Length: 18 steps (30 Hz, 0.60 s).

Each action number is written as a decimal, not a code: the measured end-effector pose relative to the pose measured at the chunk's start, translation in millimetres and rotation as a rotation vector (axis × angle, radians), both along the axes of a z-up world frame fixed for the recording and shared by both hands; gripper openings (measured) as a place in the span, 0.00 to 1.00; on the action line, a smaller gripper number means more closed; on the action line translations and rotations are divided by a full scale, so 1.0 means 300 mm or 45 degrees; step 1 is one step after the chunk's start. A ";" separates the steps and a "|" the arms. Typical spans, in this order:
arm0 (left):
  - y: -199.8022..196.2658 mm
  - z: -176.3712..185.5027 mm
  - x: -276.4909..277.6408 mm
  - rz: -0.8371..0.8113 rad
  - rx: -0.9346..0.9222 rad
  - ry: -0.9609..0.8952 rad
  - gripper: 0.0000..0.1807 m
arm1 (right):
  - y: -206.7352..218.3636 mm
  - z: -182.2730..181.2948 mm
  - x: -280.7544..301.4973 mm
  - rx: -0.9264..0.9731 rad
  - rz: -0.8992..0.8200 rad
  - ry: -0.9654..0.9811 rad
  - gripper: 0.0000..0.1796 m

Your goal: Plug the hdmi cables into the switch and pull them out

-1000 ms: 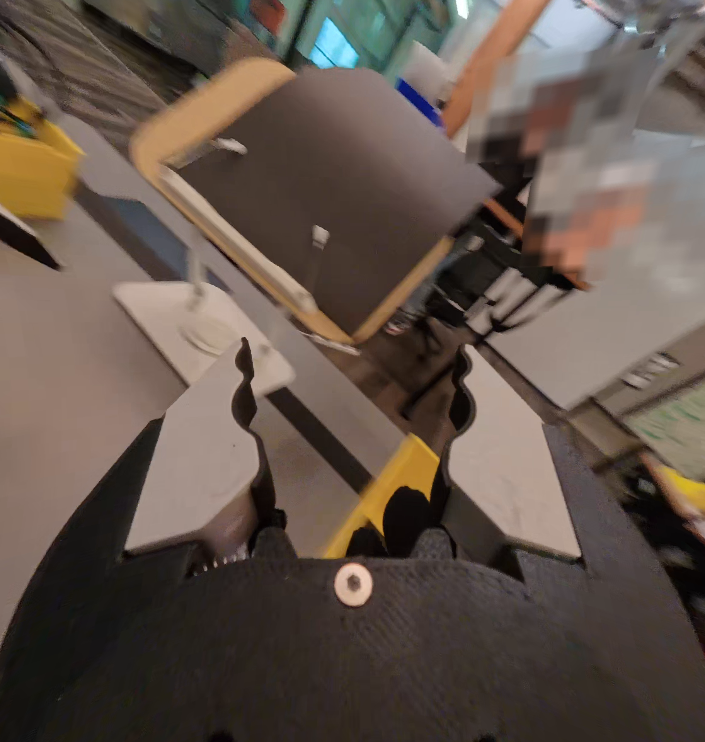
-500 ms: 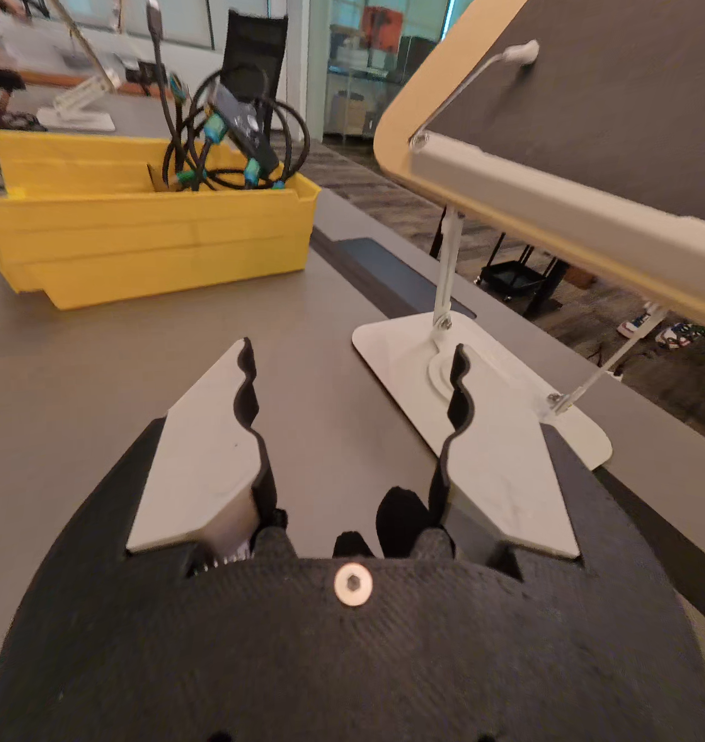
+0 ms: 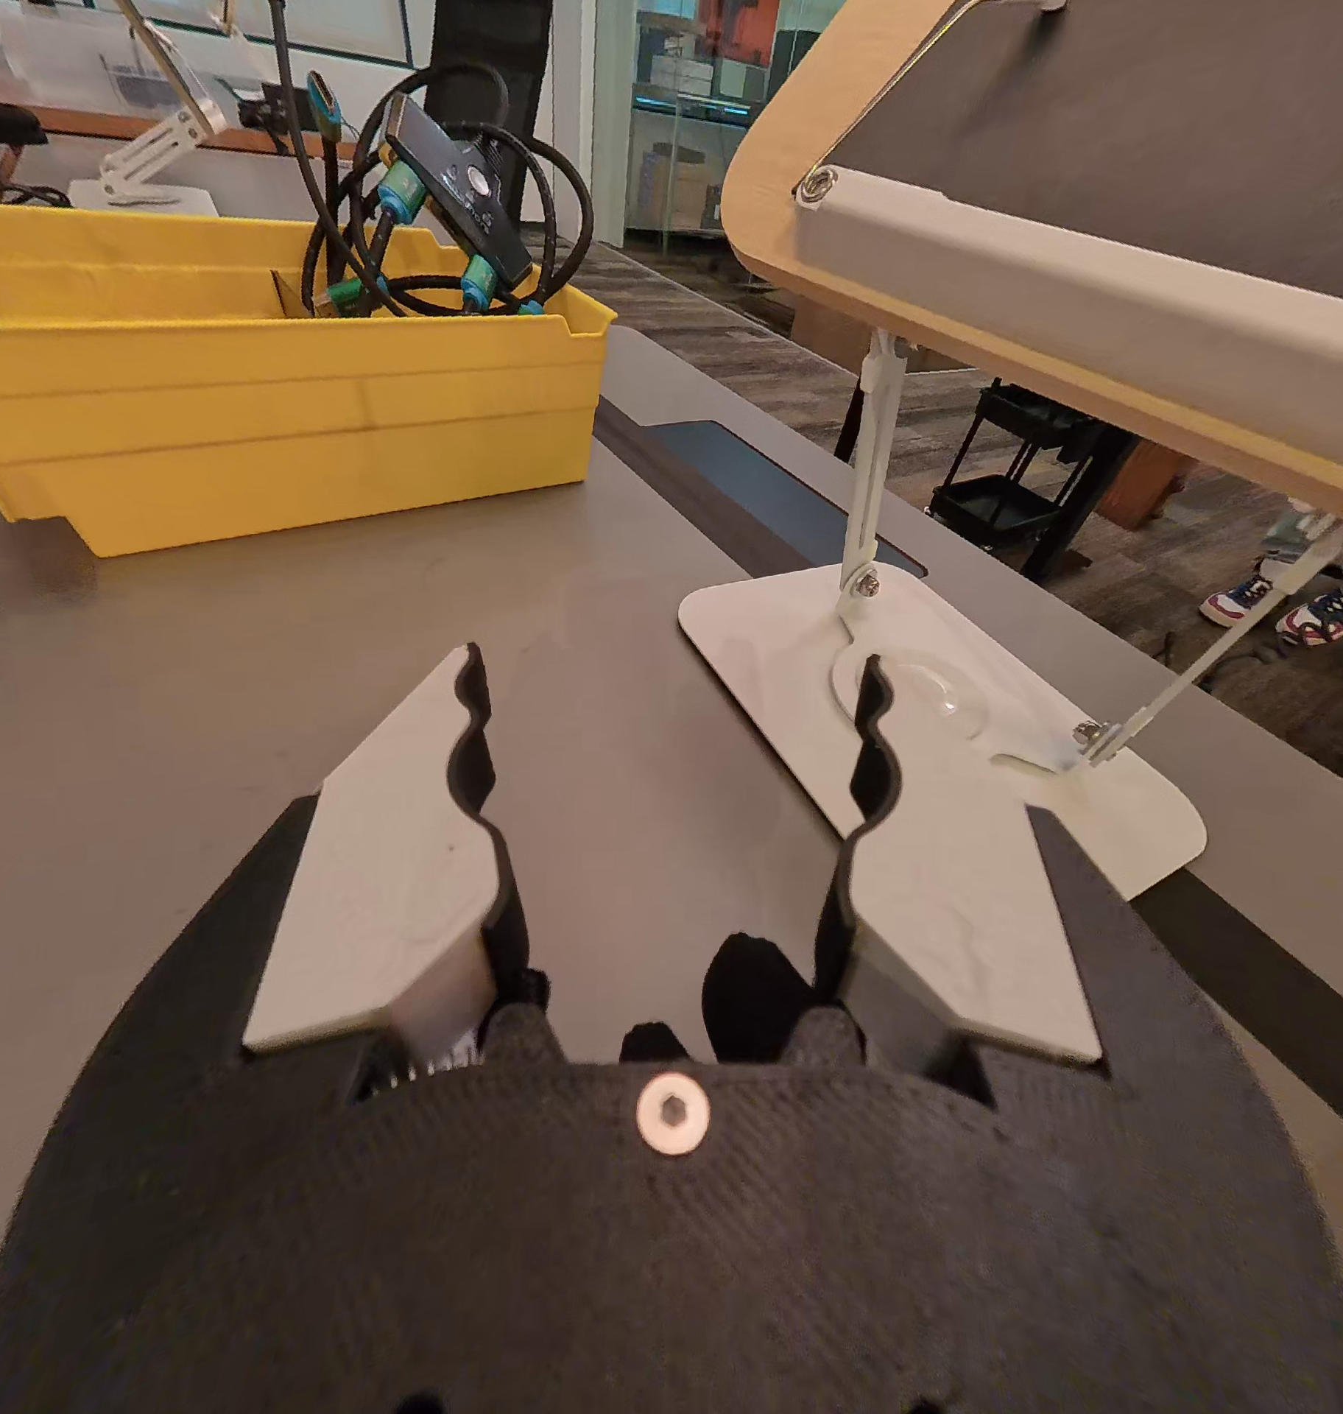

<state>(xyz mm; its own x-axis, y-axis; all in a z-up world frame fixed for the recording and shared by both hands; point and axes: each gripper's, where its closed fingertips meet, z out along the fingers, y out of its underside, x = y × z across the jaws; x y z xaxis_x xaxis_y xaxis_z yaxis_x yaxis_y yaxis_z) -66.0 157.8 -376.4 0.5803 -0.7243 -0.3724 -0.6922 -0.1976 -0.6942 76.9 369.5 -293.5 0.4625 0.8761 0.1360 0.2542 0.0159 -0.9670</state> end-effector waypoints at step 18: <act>0.129 0.007 0.052 0.199 0.079 0.019 0.35 | -0.011 -0.032 -0.029 -0.044 0.040 0.012 0.53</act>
